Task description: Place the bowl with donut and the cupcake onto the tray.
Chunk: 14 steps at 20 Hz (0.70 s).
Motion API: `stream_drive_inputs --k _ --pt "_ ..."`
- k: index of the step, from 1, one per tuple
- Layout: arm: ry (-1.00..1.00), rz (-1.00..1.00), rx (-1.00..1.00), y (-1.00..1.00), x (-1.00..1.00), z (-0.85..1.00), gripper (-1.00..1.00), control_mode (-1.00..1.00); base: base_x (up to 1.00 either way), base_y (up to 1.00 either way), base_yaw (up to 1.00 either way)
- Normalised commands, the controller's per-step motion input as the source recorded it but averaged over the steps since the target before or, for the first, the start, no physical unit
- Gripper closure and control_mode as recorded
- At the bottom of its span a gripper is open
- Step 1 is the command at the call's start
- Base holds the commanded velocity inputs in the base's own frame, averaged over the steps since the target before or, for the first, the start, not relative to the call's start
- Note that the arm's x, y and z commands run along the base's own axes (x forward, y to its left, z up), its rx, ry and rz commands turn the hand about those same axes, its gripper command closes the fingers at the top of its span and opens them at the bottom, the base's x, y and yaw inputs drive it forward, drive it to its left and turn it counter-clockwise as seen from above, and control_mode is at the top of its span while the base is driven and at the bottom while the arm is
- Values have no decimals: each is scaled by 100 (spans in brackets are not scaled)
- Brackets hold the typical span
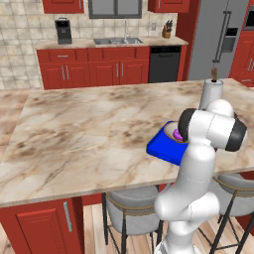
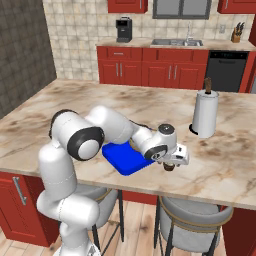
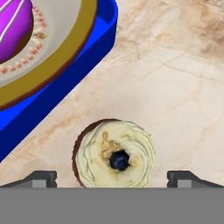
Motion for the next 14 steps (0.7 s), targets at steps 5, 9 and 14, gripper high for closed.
stream_drive_inputs --k 5,9,14 --pt "0 0 0 0 9 -2 -100 -100 0 0 0" --pt "0 0 0 0 4 -5 -100 -100 0 0 0" --pt "0 0 0 0 3 -8 -100 -100 0 0 0"
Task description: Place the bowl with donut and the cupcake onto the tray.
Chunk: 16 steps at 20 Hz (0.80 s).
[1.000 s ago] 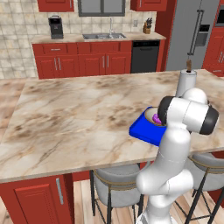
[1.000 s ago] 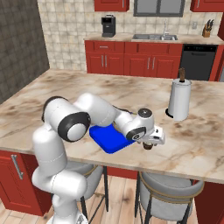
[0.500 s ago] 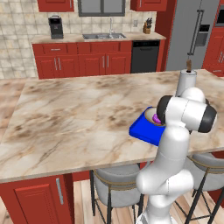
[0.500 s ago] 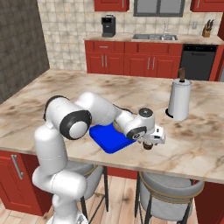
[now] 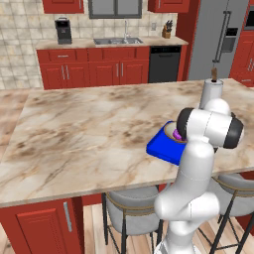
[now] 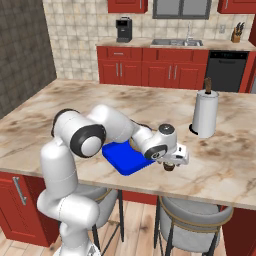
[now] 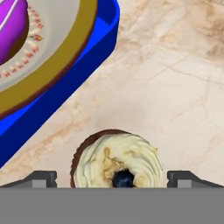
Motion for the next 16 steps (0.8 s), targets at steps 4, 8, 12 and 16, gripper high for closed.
stream_drive_inputs --k 4,8,12,16 --pt "0 0 0 0 0 -9 -100 -100 0 0 0" --pt "0 0 0 0 0 -4 100 -100 0 0 0" --pt "0 0 0 0 0 0 100 -100 0 0 0" --pt "0 0 0 0 0 0 100 -100 0 0 0"
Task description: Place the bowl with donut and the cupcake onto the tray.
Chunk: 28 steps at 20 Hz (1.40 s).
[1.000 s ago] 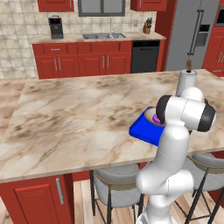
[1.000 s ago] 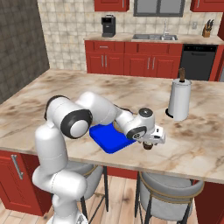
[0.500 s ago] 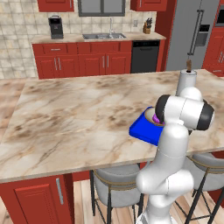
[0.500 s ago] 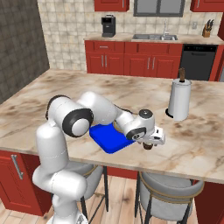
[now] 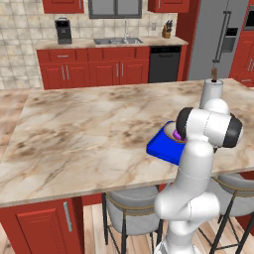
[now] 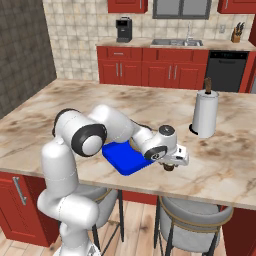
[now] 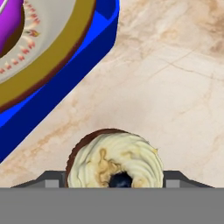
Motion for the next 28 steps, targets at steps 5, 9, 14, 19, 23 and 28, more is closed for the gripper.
stream_drive_inputs --k 5,9,14,19,23,28 --pt "0 0 0 0 3 2 100 -100 0 0 0" --pt "0 0 0 0 2 20 100 -100 0 0 0" --pt "0 -1 0 0 0 35 100 -100 0 0 0" --pt "0 0 0 1 -15 33 100 -100 0 0 0" --pt "0 0 0 3 -27 34 100 -100 0 0 0" --pt "1 0 0 17 -47 19 100 -100 0 0 0"
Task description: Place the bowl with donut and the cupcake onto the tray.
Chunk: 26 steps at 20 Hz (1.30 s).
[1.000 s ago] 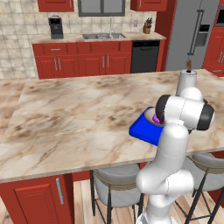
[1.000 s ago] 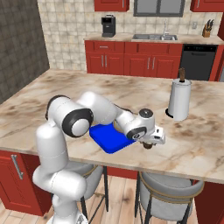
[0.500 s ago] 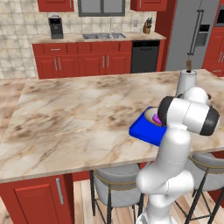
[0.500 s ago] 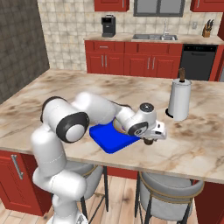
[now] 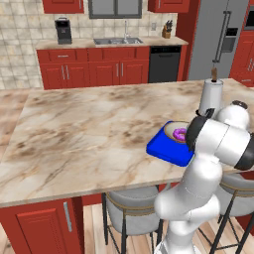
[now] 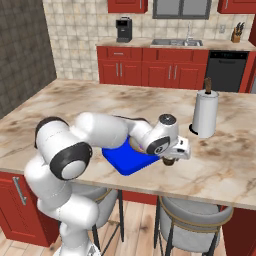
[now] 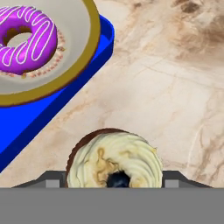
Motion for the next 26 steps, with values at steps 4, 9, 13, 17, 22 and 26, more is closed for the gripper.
stream_drive_inputs --k 4,9,13,17,22,26 --pt "0 0 0 36 -39 19 100 -100 0 0 0" --pt "0 0 0 54 -26 22 100 -100 0 0 0" --pt "1 0 0 54 -18 25 100 -100 0 0 0" --pt "1 0 0 54 -10 23 100 -100 0 0 0" --pt "2 0 0 52 -3 15 100 -100 0 0 0" --pt "2 0 0 48 0 12 100 -100 0 0 0"
